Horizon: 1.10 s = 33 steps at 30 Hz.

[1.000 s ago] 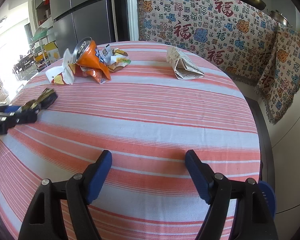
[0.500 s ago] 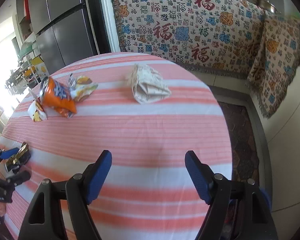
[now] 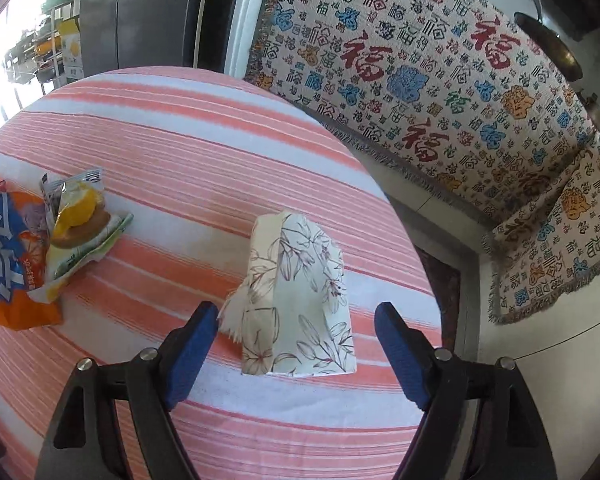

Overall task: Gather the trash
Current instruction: 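Grasp the gold snack wrapper with the left tool while the right tool grasps the floral tissue pack, then carry the wrapper and tissue pack in both tools over the blue basket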

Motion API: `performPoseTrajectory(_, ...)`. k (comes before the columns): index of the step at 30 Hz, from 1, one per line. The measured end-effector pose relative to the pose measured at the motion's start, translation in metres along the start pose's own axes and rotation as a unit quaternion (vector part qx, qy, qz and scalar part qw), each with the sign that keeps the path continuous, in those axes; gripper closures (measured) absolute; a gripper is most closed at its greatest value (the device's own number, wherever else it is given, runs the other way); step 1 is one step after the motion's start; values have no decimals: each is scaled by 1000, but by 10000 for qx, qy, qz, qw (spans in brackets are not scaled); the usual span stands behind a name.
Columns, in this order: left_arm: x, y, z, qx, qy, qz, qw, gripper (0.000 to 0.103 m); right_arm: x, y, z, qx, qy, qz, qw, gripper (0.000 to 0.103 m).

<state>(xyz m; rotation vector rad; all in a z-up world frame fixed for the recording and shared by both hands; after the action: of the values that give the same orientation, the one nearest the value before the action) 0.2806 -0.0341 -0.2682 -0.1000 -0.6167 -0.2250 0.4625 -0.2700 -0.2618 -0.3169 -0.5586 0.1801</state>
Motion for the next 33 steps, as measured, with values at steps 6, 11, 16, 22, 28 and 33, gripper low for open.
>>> performPoseTrajectory(6, 4, 10, 7, -375, 21, 224, 9990, 1, -20, -2, 35, 484, 43, -317, 9983, 65)
performPoseTrajectory(11, 2, 30, 38, -1087, -253, 476, 9926, 1, -74, 13, 93, 1081, -20, -356, 9935, 65)
performPoseTrajectory(16, 4, 26, 35, -1184, -213, 366, 9921, 1, -134, 30, 141, 1510, -248, -452, 9872, 65)
performPoseTrajectory(22, 11, 20, 18, -680, 105, 144, 9975, 32, -170, 37, 155, 1794, -194, -796, 9804, 65)
performPoseTrajectory(28, 2, 11, 29, -689, 164, 75, 9975, 61, -179, 28, 159, 1852, -195, -1000, 9774, 65)
performPoseTrajectory(33, 0, -14, 58, -987, -80, 146, 9950, 62, -187, 20, 164, 1920, -225, -1165, 9742, 65)
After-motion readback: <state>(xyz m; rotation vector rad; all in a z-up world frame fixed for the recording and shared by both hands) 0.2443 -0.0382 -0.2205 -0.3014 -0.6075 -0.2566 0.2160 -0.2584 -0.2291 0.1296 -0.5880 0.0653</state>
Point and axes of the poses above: each gripper's, at about its wrist camera, not at the fingertips, and z roughly against the way its jaws point, y to its left, x to its top, the point moved 5 cm from there along -z, roughly the way its jaws point, and after that the axes turned 2 degrees about -x, right-handed, at the moved point
